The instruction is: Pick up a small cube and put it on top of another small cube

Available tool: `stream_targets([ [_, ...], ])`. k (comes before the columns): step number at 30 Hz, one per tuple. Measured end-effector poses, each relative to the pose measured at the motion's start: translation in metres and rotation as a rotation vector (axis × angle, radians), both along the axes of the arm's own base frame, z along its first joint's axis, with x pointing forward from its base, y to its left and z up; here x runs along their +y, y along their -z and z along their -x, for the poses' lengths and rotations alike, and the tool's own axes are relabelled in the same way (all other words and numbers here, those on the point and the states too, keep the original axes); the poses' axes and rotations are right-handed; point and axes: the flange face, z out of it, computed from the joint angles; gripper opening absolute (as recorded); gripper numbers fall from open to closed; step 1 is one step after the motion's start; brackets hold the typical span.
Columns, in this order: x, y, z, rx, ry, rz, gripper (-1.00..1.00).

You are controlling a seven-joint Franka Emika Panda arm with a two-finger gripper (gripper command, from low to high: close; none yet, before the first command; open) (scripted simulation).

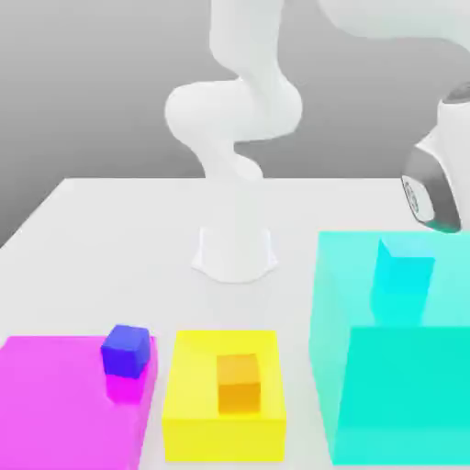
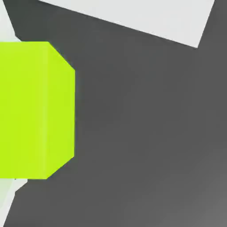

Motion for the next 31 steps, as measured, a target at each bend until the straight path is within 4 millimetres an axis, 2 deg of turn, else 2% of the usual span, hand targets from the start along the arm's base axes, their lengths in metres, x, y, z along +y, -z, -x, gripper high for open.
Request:
stream_targets([
  [3, -0.058, -0.004, 0.009, 0.015, 0.0, 0.1, -1.0],
  [7, -0.134, -0.01, 0.031, 0.053, 0.008, 0.207, -1.0],
  [10, -0.199, -0.015, 0.055, 0.096, 0.038, 0.263, -1.0],
  [14, -0.265, -0.018, 0.097, 0.161, 0.055, 0.303, -1.0],
  [18, -0.305, -0.014, 0.146, 0.231, 0.035, 0.31, -1.0],
  [22, -0.337, 0.0, 0.198, 0.305, 0.017, 0.281, -1.0],
  [27, -0.342, 0.053, 0.208, 0.319, 0.01, 0.266, -1.0],
  [28, -0.342, 0.063, 0.209, 0.32, 0.011, 0.268, 1.0],
  [31, -0.342, 0.063, 0.209, 0.32, 0.011, 0.268, 1.0],
])
